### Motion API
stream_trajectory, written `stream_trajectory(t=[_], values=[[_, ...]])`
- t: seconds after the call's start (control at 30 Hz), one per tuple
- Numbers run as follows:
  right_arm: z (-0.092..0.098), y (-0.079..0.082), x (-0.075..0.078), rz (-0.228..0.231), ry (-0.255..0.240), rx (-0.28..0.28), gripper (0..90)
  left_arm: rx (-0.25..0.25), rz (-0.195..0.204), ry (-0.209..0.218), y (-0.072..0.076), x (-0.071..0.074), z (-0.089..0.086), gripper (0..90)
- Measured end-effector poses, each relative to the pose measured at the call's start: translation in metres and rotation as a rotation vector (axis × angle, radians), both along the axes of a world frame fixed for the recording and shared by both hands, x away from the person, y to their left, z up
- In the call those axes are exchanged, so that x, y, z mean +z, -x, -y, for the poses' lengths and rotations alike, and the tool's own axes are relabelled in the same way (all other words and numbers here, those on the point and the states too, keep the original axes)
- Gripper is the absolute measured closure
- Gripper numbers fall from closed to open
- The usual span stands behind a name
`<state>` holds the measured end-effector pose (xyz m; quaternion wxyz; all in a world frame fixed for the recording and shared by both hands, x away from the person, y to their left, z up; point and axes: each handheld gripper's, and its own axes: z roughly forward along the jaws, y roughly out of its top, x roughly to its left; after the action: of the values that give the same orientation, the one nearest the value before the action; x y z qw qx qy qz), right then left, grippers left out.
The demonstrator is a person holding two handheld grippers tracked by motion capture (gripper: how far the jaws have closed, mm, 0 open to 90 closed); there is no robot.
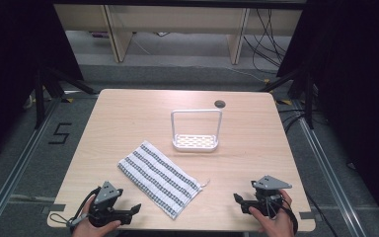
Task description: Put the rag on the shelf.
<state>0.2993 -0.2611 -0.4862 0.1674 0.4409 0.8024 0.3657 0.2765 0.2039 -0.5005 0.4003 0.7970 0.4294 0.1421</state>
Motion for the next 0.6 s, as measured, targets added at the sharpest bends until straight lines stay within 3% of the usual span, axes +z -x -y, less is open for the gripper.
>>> stream_trajectory(t=[0.13,0.2,0.3,0.4,0.43,0.5,0.57,0.6], values=[[0.0001,0.0002,0.0001,-0.005,0.002,-0.002,21.4,-0.01,-0.002,0.005,0.0004,0.0006,0.0006,15.2],[0.0008,-0.002,-0.0007,-0.011,-0.008,0.035,22.0,-0.001,0.002,0.016,0.001,0.0003,0.0019,15.2],[0.0004,-0.0022,-0.0006,-0.006,-0.006,0.04,23.0,-0.008,0.002,0.006,0.0012,0.0007,0.0021,15.2],[-0.0005,-0.0018,-0.0003,0.001,-0.013,0.043,23.9,-0.016,0.005,-0.001,0.0014,0.0006,0.0031,15.2],[-0.0015,-0.0005,0.0003,0.014,0.0,0.022,24.1,-0.021,0.007,-0.002,0.001,0.0008,0.0032,15.2],[-0.0021,-0.0003,0.0004,0.011,0.002,0.02,24.4,-0.008,0.01,0.012,0.0015,0.0004,0.0047,15.2],[-0.0045,0.0008,0.0007,-0.003,-0.013,0.02,24.9,-0.015,0.011,-0.008,0.0012,0.0007,0.0048,15.2],[-0.0041,0.0,0.0012,0.013,0.0,0.029,24.9,-0.016,0.01,-0.003,0.0013,0.0006,0.0057,15.2]])
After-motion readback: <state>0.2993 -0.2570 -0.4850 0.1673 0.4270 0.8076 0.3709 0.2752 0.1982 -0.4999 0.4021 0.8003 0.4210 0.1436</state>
